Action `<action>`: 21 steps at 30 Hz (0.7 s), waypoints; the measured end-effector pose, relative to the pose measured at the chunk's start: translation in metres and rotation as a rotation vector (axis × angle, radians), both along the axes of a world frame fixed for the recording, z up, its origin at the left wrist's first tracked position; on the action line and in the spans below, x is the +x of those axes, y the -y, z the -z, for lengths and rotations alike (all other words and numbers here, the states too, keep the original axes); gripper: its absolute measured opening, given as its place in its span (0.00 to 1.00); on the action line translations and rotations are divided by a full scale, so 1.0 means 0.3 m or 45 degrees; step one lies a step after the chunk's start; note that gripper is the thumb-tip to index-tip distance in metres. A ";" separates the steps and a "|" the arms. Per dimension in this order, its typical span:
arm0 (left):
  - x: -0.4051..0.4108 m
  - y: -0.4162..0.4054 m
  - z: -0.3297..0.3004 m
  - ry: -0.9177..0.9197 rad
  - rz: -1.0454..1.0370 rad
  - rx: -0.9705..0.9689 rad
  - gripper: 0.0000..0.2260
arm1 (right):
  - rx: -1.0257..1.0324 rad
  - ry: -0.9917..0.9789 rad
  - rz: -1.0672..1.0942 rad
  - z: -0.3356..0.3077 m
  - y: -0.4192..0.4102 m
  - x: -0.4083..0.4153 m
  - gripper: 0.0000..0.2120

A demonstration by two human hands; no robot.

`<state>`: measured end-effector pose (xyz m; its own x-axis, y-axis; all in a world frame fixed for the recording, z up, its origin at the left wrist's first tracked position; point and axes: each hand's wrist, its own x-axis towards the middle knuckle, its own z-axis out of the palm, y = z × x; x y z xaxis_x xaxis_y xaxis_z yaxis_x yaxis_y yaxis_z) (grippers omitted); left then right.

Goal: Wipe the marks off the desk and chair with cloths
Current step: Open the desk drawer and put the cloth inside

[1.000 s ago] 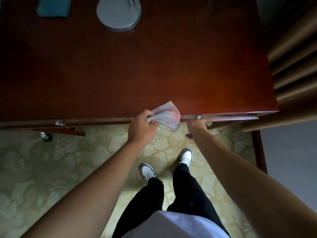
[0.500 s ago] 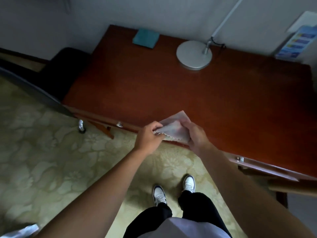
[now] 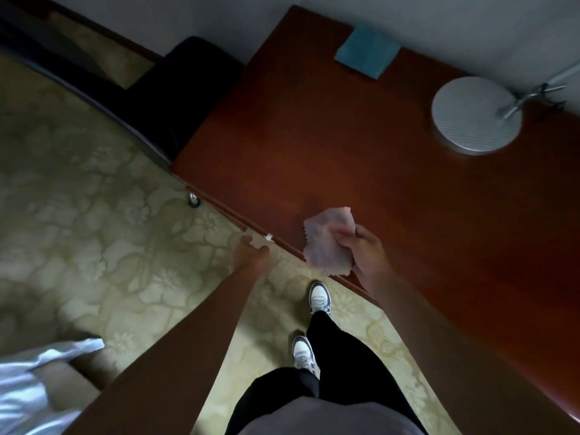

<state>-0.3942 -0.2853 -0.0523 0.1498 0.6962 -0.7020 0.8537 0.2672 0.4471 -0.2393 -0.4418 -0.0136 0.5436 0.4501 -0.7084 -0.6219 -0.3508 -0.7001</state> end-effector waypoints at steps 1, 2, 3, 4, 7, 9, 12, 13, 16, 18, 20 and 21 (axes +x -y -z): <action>0.013 -0.027 0.022 -0.051 0.058 0.010 0.24 | 0.000 -0.007 -0.006 0.007 -0.027 0.016 0.07; 0.027 -0.044 0.042 -0.095 0.131 0.033 0.24 | 0.002 -0.003 -0.021 0.008 -0.051 0.026 0.06; 0.041 -0.058 0.059 -0.119 0.197 0.055 0.23 | -0.003 0.003 -0.040 0.012 -0.069 0.031 0.06; 0.058 -0.063 0.066 -0.129 0.267 0.070 0.22 | -0.015 0.016 -0.055 0.011 -0.081 0.036 0.06; 0.069 -0.081 0.116 -0.142 0.385 0.030 0.20 | -0.086 0.033 -0.116 0.027 -0.123 0.020 0.06; 0.057 -0.083 0.141 -0.099 0.404 0.007 0.20 | -0.126 0.050 -0.126 0.033 -0.136 0.003 0.05; 0.019 -0.085 0.169 -0.004 0.567 0.123 0.17 | -0.159 0.079 -0.096 0.043 -0.151 -0.021 0.04; 0.003 -0.092 0.178 0.034 0.605 0.151 0.16 | -0.163 0.079 -0.073 0.048 -0.155 -0.031 0.03; -0.029 -0.131 0.192 0.108 0.678 0.169 0.13 | -0.174 0.068 -0.002 0.050 -0.166 -0.084 0.06; -0.033 -0.155 0.200 0.130 0.759 0.136 0.13 | -0.180 0.079 0.070 0.047 -0.161 -0.137 0.07; -0.030 -0.173 0.200 0.164 0.771 0.056 0.12 | -0.169 0.084 0.163 0.054 -0.147 -0.188 0.09; -0.029 -0.178 0.200 0.177 0.747 0.010 0.12 | -0.169 0.086 0.197 0.057 -0.139 -0.210 0.10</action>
